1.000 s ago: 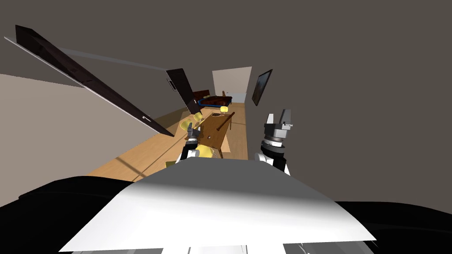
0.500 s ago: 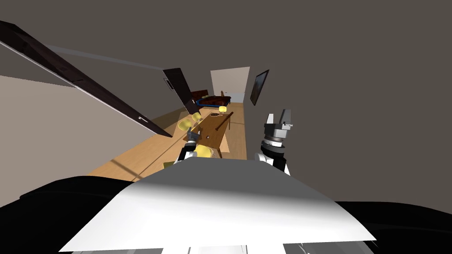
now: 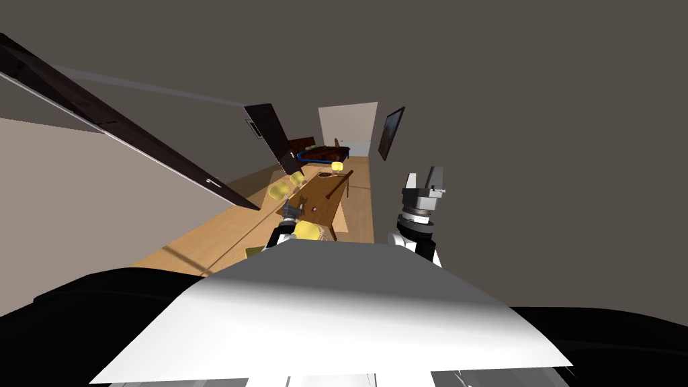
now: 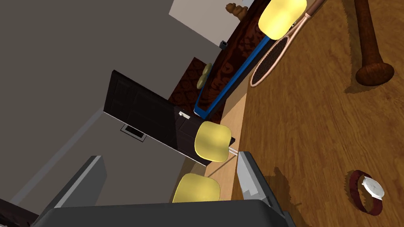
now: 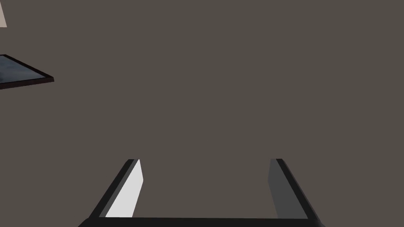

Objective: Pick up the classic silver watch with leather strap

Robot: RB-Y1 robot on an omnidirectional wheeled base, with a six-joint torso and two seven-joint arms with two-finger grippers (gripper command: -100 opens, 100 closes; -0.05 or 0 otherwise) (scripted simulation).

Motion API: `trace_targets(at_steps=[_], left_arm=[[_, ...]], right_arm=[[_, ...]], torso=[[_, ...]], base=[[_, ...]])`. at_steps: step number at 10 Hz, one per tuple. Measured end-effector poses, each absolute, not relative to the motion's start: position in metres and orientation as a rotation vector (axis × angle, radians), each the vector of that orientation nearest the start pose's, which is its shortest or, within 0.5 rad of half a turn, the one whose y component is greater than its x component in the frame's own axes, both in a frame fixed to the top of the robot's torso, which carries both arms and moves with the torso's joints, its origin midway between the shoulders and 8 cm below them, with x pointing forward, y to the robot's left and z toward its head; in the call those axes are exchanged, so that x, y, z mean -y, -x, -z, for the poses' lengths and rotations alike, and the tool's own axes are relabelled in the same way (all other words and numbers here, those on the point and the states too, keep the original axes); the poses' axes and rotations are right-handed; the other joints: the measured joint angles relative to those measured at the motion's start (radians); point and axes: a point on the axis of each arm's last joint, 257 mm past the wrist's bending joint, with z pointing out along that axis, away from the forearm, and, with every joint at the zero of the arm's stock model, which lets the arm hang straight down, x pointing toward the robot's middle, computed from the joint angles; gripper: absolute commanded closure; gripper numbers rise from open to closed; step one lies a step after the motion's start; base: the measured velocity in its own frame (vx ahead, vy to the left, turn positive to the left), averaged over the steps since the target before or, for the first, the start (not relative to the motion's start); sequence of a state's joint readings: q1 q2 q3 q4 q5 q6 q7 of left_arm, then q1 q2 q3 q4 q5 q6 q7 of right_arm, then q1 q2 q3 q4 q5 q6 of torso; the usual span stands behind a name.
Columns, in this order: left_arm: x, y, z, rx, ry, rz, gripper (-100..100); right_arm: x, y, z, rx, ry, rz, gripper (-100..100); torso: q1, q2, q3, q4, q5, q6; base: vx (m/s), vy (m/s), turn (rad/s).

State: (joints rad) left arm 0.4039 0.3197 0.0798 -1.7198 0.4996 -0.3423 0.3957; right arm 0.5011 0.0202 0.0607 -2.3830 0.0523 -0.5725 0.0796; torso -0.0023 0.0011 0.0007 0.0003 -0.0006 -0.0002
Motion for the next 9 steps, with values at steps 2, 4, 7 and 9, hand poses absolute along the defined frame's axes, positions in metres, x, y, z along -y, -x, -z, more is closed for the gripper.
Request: trace_targets(at_steps=[2,4,7,9], left_arm=[[-0.426,-0.397,0.243,-0.626,1.585,1.504,-100],[-0.439,-0.393,0.258,-0.597,1.65,1.495,-100],[-0.471,-0.378,0.293,-0.525,1.79,1.463,-100],[-0.484,-0.37,0.313,-0.474,1.869,1.443,-100]], right_arm=[[0.25,-0.31,-0.081,-0.516,-0.482,-1.287,0],[0.25,-0.31,-0.081,-0.516,-0.482,-1.287,0],[0.25,-0.31,-0.081,-0.516,-0.482,-1.287,0],[0.25,-0.31,-0.081,-0.516,-0.482,-1.287,0]], torso=[[0.0,0.0,0.0,0.0,0.0,0.0],[0.0,-0.001,-0.001,0.0,0.0,0.0],[-0.002,-0.002,-0.001,0.0,0.0,0.0],[-0.001,-0.002,-0.001,0.0,0.0,0.0]], base=[[-0.007,-0.042,-0.04],[0.002,-0.032,-0.035],[0.012,-0.059,-0.075],[0.02,-0.045,-0.056]])
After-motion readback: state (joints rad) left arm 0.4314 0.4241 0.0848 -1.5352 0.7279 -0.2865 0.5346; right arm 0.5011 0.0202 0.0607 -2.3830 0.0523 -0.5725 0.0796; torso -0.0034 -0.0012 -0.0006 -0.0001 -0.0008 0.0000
